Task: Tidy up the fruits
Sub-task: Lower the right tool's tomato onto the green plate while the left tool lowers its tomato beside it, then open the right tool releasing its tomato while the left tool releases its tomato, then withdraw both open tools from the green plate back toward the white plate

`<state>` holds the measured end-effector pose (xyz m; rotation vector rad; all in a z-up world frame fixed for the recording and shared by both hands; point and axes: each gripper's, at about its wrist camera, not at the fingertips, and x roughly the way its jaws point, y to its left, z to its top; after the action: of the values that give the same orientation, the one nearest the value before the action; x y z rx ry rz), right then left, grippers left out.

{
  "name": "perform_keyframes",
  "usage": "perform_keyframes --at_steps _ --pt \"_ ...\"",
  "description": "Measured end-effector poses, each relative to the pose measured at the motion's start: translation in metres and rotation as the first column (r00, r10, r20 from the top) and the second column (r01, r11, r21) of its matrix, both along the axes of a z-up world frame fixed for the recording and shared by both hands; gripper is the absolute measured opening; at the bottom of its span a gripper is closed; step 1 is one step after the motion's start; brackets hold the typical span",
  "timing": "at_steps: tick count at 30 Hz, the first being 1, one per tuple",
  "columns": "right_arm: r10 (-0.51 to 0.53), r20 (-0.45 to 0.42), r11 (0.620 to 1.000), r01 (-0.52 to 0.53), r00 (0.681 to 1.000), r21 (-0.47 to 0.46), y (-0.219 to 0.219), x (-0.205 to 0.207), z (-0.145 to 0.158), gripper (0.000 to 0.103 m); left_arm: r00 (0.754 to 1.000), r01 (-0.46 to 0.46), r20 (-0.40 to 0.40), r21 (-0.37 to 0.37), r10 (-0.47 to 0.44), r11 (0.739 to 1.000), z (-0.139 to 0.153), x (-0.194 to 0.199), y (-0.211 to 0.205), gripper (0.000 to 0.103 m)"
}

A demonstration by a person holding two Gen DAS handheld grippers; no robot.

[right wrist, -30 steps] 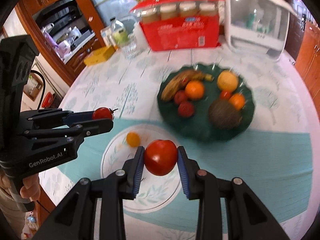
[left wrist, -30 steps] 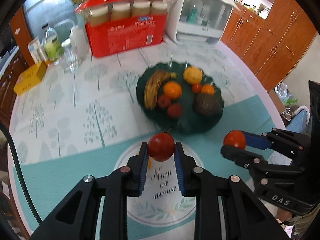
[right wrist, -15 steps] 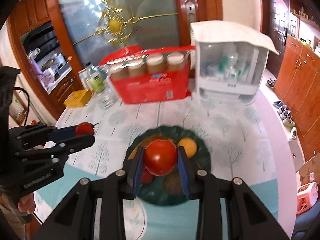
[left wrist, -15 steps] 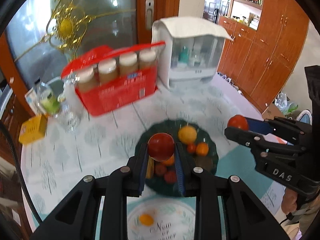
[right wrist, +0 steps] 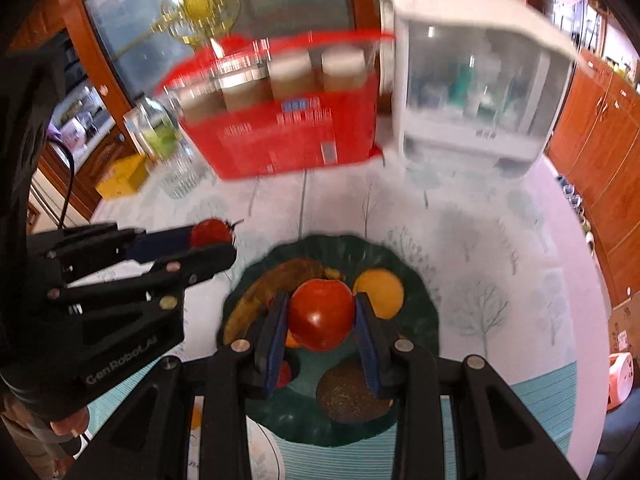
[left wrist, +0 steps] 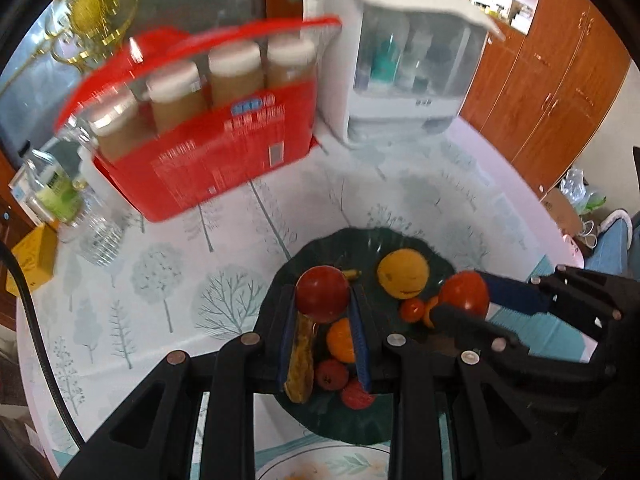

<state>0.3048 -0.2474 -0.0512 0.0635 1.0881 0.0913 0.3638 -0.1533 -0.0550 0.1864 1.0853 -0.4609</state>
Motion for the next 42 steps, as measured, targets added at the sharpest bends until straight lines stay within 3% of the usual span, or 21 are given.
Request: perform_keyframes --at_steps 5,11,23,26,31,42 --pt "-0.006 -0.068 1.0 0.005 0.998 -0.016 0.001 0.008 -0.033 0.033 0.998 0.011 -0.059 0.004 -0.011 1.0 -0.039 0.012 -0.005 0.024" --pt "-0.009 -0.111 1.0 0.006 0.994 -0.026 0.002 0.015 -0.058 0.033 0.995 0.045 -0.091 0.005 -0.044 0.999 -0.066 0.016 -0.014 0.024" --pt "-0.014 -0.156 0.998 0.005 0.988 -0.058 0.005 0.015 -0.087 0.034 0.992 0.056 -0.118 0.023 -0.053 0.998 -0.087 0.018 -0.016 0.024" --pt "-0.016 -0.151 0.999 0.009 0.988 -0.051 0.005 0.012 -0.088 0.04 0.992 0.053 -0.112 0.03 -0.05 0.998 -0.086 0.016 -0.014 0.035" --pt "-0.01 -0.139 0.999 0.004 0.99 -0.04 0.006 0.005 -0.084 0.045 0.996 0.047 -0.08 0.018 -0.045 0.999 -0.074 0.01 -0.009 0.067" --pt "-0.031 -0.093 0.999 0.029 0.995 -0.016 0.003 -0.013 -0.057 0.051 0.999 0.009 -0.034 -0.018 -0.01 1.0 -0.033 -0.011 0.005 0.088"
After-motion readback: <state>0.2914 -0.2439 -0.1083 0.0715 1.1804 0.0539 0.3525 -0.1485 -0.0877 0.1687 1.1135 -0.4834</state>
